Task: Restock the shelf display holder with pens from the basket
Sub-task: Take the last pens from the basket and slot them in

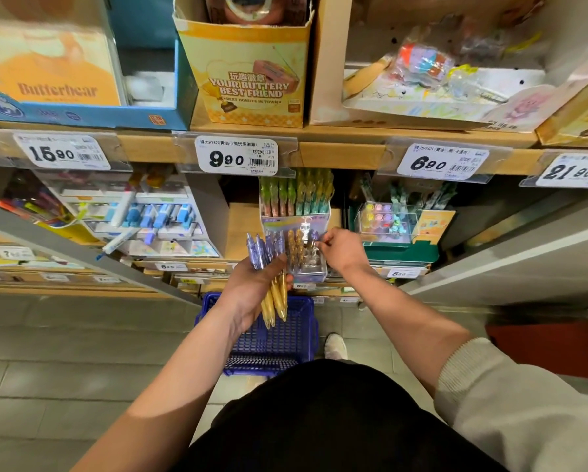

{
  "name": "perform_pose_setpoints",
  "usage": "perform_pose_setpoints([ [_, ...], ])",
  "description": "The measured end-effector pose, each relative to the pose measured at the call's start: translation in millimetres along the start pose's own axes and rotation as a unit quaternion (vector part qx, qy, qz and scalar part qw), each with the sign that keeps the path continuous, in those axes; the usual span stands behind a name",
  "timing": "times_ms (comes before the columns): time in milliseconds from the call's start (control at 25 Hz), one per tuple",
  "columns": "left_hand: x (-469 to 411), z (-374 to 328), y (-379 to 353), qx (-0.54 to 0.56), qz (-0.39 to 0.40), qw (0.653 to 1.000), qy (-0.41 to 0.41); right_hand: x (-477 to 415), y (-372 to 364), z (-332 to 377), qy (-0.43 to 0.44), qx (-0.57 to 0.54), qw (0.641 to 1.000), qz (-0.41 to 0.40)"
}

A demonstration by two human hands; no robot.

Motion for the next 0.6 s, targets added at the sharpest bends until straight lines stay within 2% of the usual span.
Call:
perform_pose_setpoints([
  [120,-5,-1,0,-0.028,0.007,1.0,-0.004,19,11,-3,-0.021,-0.065,0.996,0.063],
  [280,-7,-5,-11,-0.061,0.038,0.997,-0.03,68,11,23,0.001,-0.234,0.949,0.212],
  [360,-6,-6,-20,-0.095,0.062,0.992,-0.049,83,8,33,0.003,-0.235,0.945,0.228],
  [520,-3,-4,-29,-0.145,0.095,0.983,-0.057,88,9,34,-0.015,-0.235,0.95,0.203],
  [600,-1,-4,-28,-0.129,0.088,0.987,-0.044,87,7,28,-0.041,-0.289,0.927,0.235],
])
Point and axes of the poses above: each hand's wrist, its own x-axis away from the middle knuckle, its own y-axis out of the back of the hand, z = x × y, the point moved 9 cm from there along -x, towards the middle knuckle, and after that the axes turned 15 degrees about -y, right-handed, at the moved point
